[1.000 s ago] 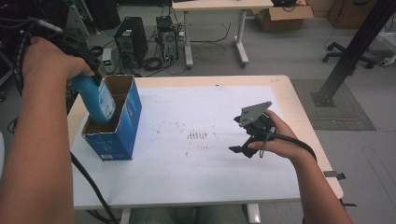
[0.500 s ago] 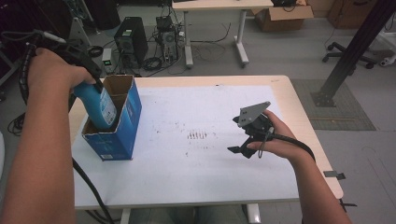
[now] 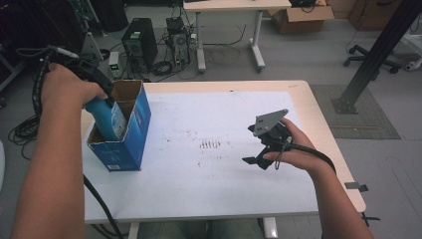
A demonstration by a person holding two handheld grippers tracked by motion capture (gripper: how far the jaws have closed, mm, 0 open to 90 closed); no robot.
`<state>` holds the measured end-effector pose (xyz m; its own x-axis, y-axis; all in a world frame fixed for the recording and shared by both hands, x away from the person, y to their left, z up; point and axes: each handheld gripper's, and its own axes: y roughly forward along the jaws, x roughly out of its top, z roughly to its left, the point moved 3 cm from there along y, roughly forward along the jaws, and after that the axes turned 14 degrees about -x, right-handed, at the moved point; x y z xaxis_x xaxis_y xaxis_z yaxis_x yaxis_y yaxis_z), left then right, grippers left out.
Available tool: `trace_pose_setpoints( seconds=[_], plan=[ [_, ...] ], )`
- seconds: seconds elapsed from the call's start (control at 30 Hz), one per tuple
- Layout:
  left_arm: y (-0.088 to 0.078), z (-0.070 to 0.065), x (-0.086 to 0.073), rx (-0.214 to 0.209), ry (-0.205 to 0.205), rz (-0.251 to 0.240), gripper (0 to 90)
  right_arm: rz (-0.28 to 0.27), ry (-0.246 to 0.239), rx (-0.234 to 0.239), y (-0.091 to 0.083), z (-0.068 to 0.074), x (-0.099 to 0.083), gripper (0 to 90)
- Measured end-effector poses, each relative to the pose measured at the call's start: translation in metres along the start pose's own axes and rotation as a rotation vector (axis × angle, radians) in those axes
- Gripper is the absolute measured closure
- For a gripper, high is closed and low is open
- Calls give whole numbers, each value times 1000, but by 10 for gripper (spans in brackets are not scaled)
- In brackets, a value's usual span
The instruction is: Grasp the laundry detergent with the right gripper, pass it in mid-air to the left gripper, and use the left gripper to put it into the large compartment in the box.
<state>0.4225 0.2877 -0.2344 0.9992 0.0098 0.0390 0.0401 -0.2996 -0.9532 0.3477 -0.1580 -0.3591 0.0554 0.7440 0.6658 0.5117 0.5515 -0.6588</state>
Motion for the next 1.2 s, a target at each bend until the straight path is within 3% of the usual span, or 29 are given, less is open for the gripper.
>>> trace_pose_setpoints(
  seconds=[1.2],
  plan=[
    [67, 17, 4, 19, -4, 46, 382, -1, 15, 17, 7, 2, -7, 18]
  ],
)
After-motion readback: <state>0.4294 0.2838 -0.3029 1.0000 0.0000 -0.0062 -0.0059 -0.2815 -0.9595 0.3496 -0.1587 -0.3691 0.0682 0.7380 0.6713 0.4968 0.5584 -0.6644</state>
